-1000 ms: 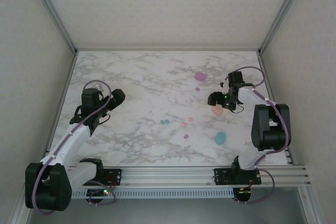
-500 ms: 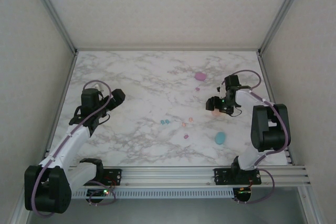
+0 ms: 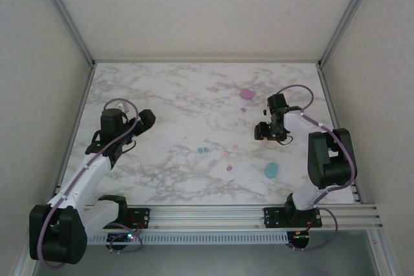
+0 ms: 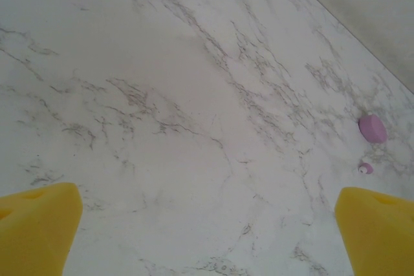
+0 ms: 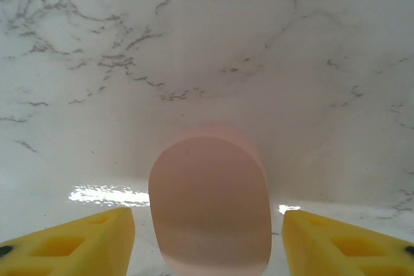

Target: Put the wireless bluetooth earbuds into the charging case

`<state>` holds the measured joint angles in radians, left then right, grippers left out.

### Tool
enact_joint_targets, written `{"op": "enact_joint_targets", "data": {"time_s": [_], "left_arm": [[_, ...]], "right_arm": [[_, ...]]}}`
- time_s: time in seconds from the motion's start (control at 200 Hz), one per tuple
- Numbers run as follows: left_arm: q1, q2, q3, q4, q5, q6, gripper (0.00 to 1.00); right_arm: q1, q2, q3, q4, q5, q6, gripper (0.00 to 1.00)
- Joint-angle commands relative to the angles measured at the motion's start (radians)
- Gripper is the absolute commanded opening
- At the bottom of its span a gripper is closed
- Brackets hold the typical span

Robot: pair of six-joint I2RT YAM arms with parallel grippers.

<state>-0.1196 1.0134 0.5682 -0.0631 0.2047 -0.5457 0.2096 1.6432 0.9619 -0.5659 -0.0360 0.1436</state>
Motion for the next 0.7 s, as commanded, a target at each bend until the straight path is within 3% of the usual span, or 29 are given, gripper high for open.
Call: {"op": "enact_joint_targets", "data": {"time_s": [0.0,0.25,0.435,0.571,0.696], "left_arm": [[-0.013,-0.022,0.018,0.022,-0.008,0.028,1.00],[-0.014,-0.023,0.021,0.016,0.001,0.035,1.00],[-0.014,-0.012,0.038,0.000,0.009,0.033,1.00],[-0.015,0.003,0.066,-0.027,0.029,0.030,0.97],[-0.017,0.011,0.085,-0.029,0.056,0.013,0.95]], "right_arm": [[0.020,0.032,0.021,-0.025,0.056,-0.016,0.58],[0.041,0.067,0.031,-0.023,0.095,-0.028,0.51],[0.048,0.069,0.028,-0.014,0.105,-0.029,0.39],[0.060,-0.001,0.007,0.013,0.098,-0.014,0.30],[0.077,-0.132,-0.020,0.046,0.057,0.005,0.29]]}}
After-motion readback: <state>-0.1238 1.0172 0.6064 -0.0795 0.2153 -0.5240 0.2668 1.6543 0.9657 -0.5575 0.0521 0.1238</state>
